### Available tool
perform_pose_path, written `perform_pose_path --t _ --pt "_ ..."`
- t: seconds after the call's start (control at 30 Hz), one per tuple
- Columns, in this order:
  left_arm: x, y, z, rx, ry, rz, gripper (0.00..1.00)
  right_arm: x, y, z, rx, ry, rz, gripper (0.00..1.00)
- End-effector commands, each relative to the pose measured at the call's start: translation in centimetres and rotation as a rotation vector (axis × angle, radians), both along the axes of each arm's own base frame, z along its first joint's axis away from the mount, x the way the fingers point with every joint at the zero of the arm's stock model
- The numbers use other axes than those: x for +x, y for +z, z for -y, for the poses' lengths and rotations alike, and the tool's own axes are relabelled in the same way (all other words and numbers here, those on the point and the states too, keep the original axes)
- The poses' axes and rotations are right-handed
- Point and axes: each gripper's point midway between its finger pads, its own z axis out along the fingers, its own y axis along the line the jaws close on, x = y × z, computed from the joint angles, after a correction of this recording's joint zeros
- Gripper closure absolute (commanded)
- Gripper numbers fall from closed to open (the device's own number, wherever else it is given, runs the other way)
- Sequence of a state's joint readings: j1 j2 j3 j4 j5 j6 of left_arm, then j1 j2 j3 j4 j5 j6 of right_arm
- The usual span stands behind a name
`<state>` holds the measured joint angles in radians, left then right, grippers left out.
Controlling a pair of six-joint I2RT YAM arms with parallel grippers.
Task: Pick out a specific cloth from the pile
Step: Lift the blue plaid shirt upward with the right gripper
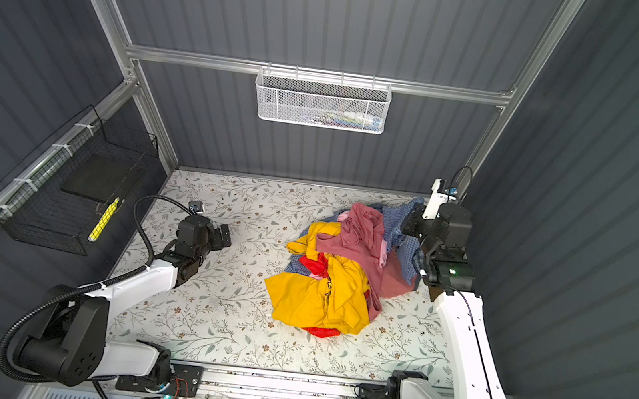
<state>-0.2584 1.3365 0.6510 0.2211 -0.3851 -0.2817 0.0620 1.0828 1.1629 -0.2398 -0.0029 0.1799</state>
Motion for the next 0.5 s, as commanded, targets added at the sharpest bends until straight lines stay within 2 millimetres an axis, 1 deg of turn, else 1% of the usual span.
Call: perform_pose_path --t 0.0,0.13,0.23,0.47 --pt "0.2 0.5 0.2 -0.008 -0.014 0.007 0.0 -1.2 5.1 -0.9 -0.036 0.031 0.137 1.0" --pt "0.2 0.6 0.4 -0.016 -0.02 0.01 0.0 -2.3 8.1 -1.4 -0.053 0.045 0.213 1.0" --pt "0.3 0.5 0.5 -0.022 -0.025 0.009 0.0 -3.0 10.0 -1.9 -0.074 0.065 0.251 1.0" --pt "0.6 0.6 0.9 -0.025 -0.041 0.005 0.0 -4.1 13.5 -4.0 -0.119 0.135 0.329 1.0"
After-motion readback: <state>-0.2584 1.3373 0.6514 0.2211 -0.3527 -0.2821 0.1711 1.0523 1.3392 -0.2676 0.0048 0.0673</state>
